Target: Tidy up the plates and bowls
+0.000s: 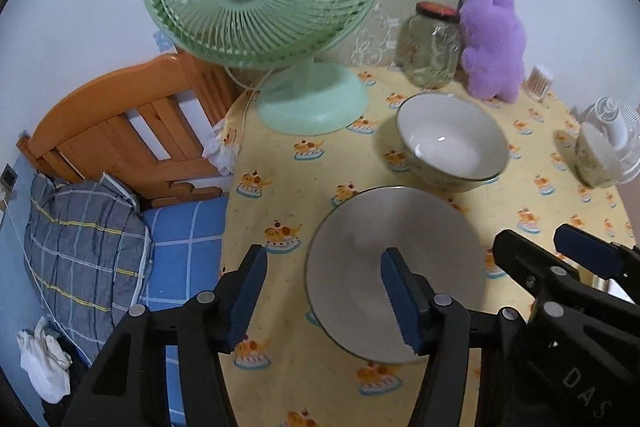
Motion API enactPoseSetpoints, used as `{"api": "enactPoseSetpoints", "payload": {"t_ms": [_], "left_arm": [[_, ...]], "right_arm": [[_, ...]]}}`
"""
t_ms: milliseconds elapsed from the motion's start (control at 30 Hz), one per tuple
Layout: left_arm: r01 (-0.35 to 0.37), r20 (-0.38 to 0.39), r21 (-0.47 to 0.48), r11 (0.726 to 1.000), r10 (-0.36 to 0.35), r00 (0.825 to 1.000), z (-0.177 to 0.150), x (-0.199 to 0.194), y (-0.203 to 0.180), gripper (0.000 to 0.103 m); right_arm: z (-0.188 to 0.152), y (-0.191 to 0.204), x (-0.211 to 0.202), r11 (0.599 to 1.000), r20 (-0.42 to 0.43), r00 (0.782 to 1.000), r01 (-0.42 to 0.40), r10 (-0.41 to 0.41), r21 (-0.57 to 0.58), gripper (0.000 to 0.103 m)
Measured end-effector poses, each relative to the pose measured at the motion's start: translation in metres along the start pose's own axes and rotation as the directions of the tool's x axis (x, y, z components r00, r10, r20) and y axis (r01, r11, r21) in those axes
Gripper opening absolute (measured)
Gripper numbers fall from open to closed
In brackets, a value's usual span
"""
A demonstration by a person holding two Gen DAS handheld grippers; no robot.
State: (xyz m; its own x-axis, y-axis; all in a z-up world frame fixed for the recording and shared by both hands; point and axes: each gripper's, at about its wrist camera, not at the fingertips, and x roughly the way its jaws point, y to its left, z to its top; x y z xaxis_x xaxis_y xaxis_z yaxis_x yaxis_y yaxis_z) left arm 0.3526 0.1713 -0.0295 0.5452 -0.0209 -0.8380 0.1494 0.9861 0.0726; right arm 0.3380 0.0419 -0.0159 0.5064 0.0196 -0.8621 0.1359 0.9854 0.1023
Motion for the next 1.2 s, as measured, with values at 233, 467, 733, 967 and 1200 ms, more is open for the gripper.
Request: {"api": "enactPoseSetpoints", "payload": {"t_ms": [233, 467, 733, 967, 1200], "left_arm": [[0.006, -0.028, 0.014, 1.000, -0.006, 1.000, 0.001, 0.031, 0.003, 0.048], [0.014, -0.062, 0.030, 0.999, -0.012, 0.998, 0.001, 0.051, 0.004, 0.036], [0.056, -0.096, 0.039, 0.998, -0.052, 0.994, -0.001, 0.063, 0.000, 0.025], [0.061, -0.119, 0.035, 0.998, -0.056, 0.991, -0.001, 0.061, -0.001, 0.025], [0.106, -0.140, 0.008, 0.994, -0.104, 0.985, -0.012, 0.051, -0.006, 0.025]], "right_arm": [[0.003, 0.004, 0.037, 1.000, -0.040, 0.999, 0.026, -0.026, 0.011, 0.044], [0.005, 0.014, 0.056, 0.999, -0.061, 0.997, 0.039, -0.040, -0.012, 0.030], [0.005, 0.021, 0.070, 0.996, -0.073, 0.994, 0.080, -0.083, -0.040, 0.022], [0.005, 0.021, 0.070, 0.997, -0.103, 0.992, 0.071, -0.075, -0.041, 0.022], [-0.005, 0.017, 0.056, 0.992, -0.100, 0.988, 0.110, -0.115, -0.055, 0.023]]}}
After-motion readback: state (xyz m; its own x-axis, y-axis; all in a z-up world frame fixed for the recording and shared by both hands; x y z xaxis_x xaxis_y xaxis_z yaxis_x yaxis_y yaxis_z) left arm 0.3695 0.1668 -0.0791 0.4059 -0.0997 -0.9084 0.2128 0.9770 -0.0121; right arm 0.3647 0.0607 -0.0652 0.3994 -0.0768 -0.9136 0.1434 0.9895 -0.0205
